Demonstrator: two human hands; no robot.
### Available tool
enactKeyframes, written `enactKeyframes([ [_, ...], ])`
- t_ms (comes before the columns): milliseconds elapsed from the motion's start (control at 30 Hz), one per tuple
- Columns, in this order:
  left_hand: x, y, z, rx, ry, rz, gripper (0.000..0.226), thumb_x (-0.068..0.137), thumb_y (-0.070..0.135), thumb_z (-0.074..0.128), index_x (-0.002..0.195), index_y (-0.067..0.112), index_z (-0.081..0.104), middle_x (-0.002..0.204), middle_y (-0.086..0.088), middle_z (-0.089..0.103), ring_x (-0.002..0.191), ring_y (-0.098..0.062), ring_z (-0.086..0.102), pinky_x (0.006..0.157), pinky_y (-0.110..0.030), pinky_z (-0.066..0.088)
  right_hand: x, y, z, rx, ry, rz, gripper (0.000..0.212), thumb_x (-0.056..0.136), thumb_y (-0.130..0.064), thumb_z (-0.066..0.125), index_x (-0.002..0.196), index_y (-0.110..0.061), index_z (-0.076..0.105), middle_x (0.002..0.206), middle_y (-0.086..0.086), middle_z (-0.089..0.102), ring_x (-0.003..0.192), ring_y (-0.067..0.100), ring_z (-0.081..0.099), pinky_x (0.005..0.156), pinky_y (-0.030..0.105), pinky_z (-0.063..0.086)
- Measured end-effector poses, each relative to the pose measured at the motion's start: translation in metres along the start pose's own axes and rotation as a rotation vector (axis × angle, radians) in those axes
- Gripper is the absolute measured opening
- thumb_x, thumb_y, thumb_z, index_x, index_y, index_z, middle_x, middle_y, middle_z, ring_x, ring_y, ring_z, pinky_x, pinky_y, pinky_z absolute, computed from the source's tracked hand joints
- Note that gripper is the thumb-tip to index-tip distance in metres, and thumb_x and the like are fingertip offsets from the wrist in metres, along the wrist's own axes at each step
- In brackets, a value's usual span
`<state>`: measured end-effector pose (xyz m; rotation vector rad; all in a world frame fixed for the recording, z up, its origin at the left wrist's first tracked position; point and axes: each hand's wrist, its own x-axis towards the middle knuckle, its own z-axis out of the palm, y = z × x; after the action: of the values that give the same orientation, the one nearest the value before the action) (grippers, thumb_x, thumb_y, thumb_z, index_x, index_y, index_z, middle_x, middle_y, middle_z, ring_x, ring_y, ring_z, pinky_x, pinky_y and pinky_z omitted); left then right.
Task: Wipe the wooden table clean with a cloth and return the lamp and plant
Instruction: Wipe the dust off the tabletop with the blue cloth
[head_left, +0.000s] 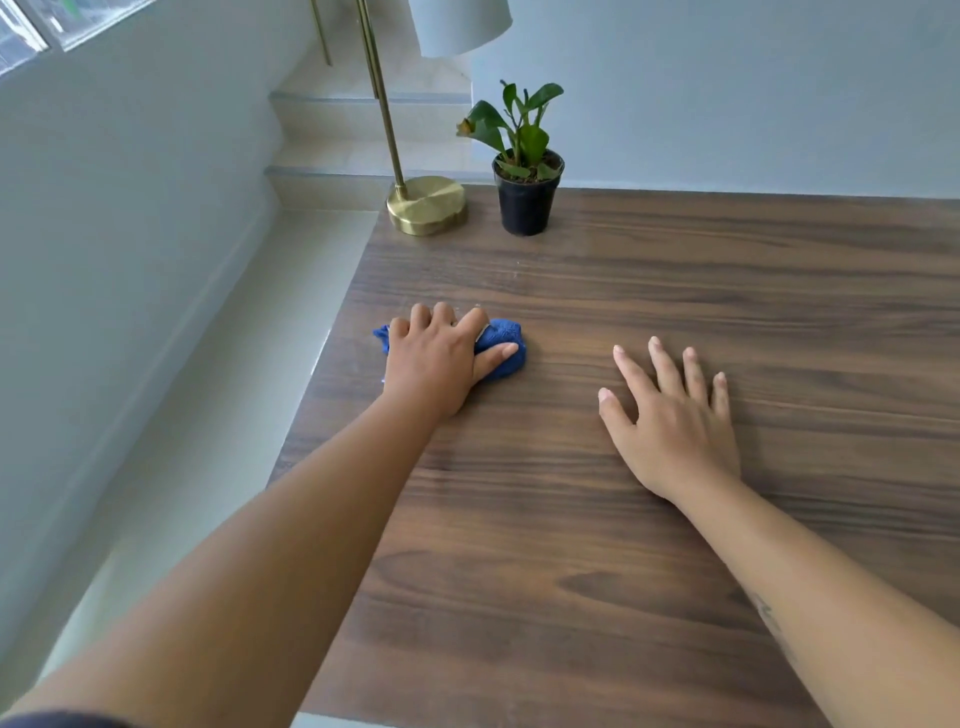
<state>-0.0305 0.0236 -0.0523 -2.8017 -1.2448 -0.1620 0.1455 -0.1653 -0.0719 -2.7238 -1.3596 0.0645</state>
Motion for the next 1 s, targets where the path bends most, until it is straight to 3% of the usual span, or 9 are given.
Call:
enactKeyframes([
  [300,0.078,0.0,0.006,0.007,-0.036,0.037,0.067,0.085,0.078,0.012,0.117,0.03,0.046,0.117,-0.009,0.053,0.11,-0.033,0.043,0.088,-0.047,0.032,0.0,0.0,0.0,-0.008,0.016,0.001,0.065,0.088,-0.067,0.012,0.149,-0.045,0.015,0.162,-0.005,0.011,0.148,0.025,0.004,0.118,0.051,0.005],
  [500,0.077,0.0,0.008,-0.003,0.003,0.045,0.065,0.086,0.078,0.015,0.117,0.03,0.048,0.117,-0.009,0.054,0.109,-0.033,0.044,0.086,-0.045,0.031,-0.001,0.001,0.0,-0.014,0.018,-0.002,0.063,0.089,-0.067,0.013,0.148,-0.046,0.015,0.161,-0.005,0.012,0.148,0.025,0.005,0.117,0.051,0.005],
  [700,0.021,0.007,-0.001,-0.047,0.015,0.025,0.061,0.087,0.077,0.021,0.112,0.03,0.049,0.112,-0.005,0.055,0.104,-0.031,0.044,0.085,-0.044,0.031,0.001,0.001,-0.002,0.002,-0.001,-0.002,0.063,0.088,-0.067,0.012,0.148,-0.047,0.014,0.162,-0.005,0.01,0.148,0.025,0.003,0.118,0.051,0.004],
  [1000,-0.137,0.023,-0.026,-0.048,-0.029,-0.061,0.064,0.081,0.08,0.017,0.106,0.032,0.051,0.1,0.005,0.049,0.094,-0.025,0.041,0.086,-0.039,0.033,-0.001,0.001,-0.007,0.033,-0.039,-0.026,0.064,0.089,-0.067,0.012,0.149,-0.044,0.017,0.162,-0.002,0.011,0.148,0.029,0.003,0.118,0.053,0.002],
])
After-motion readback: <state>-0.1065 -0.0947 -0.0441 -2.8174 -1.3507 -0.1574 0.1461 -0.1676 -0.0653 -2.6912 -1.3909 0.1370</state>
